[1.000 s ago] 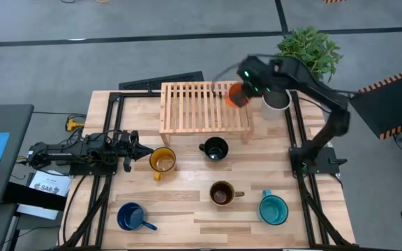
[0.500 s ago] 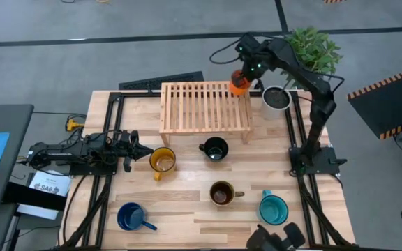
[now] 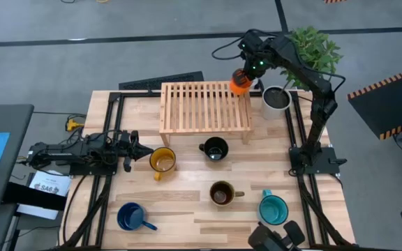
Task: Place coffee mugs
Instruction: Put the orange mug on the shelf
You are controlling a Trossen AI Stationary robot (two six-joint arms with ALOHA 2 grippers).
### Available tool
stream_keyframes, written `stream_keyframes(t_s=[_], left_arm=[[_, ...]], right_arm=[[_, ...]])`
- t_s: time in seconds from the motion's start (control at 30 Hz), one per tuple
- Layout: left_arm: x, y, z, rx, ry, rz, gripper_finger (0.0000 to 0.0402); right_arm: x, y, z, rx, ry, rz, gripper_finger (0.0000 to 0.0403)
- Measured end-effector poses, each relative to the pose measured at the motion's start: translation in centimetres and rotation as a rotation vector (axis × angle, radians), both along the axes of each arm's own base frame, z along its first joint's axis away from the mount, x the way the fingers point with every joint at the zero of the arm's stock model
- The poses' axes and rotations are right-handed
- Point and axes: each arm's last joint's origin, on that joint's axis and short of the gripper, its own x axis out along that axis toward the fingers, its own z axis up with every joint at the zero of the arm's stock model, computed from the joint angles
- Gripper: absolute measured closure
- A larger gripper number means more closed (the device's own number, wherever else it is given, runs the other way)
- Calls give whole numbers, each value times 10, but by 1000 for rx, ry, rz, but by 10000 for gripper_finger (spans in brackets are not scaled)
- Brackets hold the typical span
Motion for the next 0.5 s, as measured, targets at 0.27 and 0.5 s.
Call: stream_keyframes(t_s=[0.27, 0.5], left_arm=[[0, 0, 0, 0, 0, 0, 401], [0, 0, 0, 0, 0, 0, 402]], right_arm=[[3, -1, -10, 15, 12, -9, 359], [6, -1, -10, 0, -6, -2, 351]])
